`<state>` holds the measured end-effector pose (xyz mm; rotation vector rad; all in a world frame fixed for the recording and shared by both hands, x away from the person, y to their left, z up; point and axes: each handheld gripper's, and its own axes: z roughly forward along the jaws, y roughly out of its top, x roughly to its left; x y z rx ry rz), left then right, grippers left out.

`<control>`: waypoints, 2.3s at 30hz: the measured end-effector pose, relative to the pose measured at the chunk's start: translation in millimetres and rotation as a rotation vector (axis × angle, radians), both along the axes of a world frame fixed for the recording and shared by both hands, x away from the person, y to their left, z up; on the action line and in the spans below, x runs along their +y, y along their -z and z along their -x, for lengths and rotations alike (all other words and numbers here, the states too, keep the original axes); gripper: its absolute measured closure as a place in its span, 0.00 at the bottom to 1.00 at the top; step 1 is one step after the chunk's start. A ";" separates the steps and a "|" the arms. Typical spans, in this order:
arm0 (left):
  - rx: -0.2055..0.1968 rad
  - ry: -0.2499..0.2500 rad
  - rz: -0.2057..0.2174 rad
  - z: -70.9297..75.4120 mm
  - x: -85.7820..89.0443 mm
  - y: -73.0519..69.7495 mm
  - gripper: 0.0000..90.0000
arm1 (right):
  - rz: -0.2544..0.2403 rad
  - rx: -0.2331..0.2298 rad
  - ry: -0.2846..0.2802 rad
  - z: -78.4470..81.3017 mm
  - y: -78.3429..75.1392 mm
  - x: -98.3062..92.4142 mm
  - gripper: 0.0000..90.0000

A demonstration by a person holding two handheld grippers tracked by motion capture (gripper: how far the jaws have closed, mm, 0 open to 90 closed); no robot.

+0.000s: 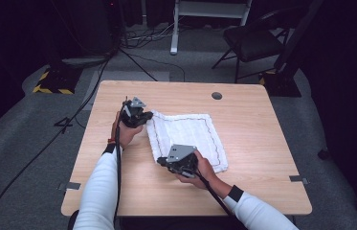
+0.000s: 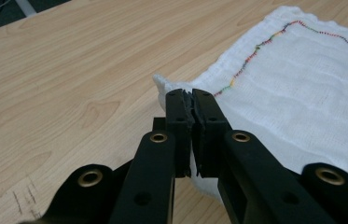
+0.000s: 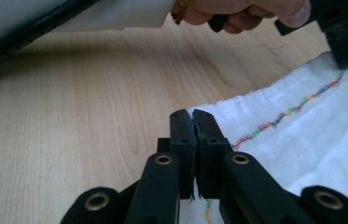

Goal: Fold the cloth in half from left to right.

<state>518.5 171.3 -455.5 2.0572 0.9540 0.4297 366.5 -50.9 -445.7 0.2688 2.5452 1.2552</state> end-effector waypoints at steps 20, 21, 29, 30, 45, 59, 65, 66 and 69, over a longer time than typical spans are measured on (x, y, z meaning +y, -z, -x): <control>-0.060 0.044 -0.007 -10.6 -50.4 -24.4 0.96 | -0.039 -0.031 0.083 0.8 -16.9 -57.2 0.98; -0.060 0.045 -0.009 -11.2 -54.3 -25.1 0.96 | -0.038 -0.031 0.085 0.8 -17.2 -59.1 0.98; -0.064 0.082 -0.039 -18.9 -85.8 -29.6 0.96 | -0.056 -0.034 0.133 0.9 -21.1 -86.0 0.98; -0.065 0.088 -0.045 -20.1 -89.5 -30.2 0.96 | -0.053 -0.036 0.139 0.7 -20.9 -90.3 0.98; -0.055 0.152 -0.075 -33.5 -148.7 -24.2 0.96 | -0.046 -0.029 0.245 0.6 -16.7 -146.2 0.98; -0.028 0.204 -0.144 -44.4 -203.3 -8.0 0.95 | -0.001 0.034 0.310 -2.8 1.4 -179.3 0.98; -0.019 0.190 -0.129 -45.4 -213.8 0.8 0.93 | 0.038 0.071 0.320 -4.4 12.3 -188.2 0.97; -0.017 0.180 -0.128 -45.7 -214.0 1.6 0.88 | 0.047 0.077 0.318 -5.1 14.7 -188.4 0.97; -0.013 0.126 -0.138 -44.8 -213.1 2.3 0.75 | 0.072 0.094 0.316 -6.2 19.7 -187.4 0.96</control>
